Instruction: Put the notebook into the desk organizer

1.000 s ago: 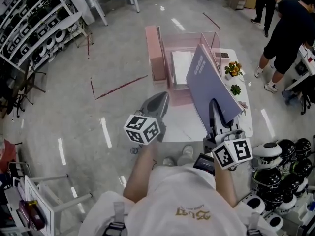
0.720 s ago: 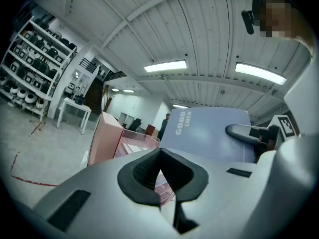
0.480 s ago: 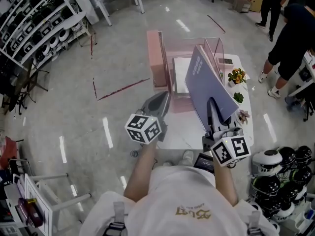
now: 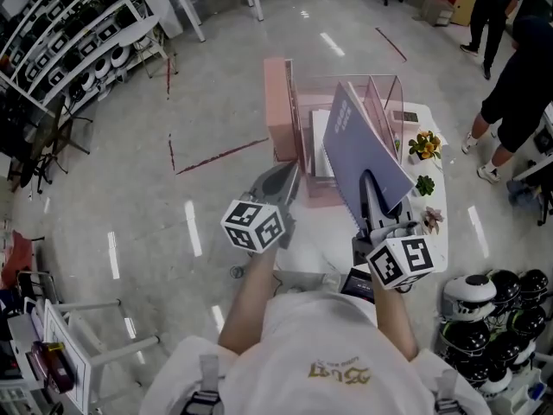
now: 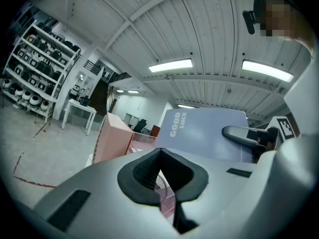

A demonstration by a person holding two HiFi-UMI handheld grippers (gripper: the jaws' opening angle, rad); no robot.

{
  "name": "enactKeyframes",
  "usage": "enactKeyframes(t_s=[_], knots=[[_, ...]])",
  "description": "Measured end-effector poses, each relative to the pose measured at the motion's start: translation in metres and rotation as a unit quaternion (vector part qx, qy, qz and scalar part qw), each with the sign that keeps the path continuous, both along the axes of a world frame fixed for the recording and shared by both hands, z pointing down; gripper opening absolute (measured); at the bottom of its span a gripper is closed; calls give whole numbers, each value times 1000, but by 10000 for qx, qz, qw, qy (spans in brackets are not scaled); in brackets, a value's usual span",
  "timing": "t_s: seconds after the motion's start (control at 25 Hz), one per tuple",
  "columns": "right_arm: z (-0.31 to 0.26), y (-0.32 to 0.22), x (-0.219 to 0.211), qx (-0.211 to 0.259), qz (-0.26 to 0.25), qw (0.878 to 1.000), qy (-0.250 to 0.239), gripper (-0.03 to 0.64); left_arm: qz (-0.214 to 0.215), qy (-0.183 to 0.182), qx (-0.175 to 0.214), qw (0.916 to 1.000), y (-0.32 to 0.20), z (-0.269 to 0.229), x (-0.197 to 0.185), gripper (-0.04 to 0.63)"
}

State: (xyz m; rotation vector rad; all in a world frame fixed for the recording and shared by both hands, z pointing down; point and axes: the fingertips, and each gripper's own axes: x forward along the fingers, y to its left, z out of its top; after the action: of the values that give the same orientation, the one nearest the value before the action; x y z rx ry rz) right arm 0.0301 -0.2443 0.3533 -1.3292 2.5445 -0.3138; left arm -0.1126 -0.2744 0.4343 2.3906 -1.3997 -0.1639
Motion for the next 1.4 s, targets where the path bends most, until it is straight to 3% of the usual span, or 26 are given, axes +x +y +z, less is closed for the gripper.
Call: enactKeyframes(t_s=[0.8, 1.4], knots=[[19, -59, -12, -203, -128, 9996, -162, 41, -260, -123, -144, 9995, -31, 11, -14, 15], [52, -99, -6, -787, 326, 9951, -495, 48, -355, -201, -321, 9987, -47, 21, -16, 15]])
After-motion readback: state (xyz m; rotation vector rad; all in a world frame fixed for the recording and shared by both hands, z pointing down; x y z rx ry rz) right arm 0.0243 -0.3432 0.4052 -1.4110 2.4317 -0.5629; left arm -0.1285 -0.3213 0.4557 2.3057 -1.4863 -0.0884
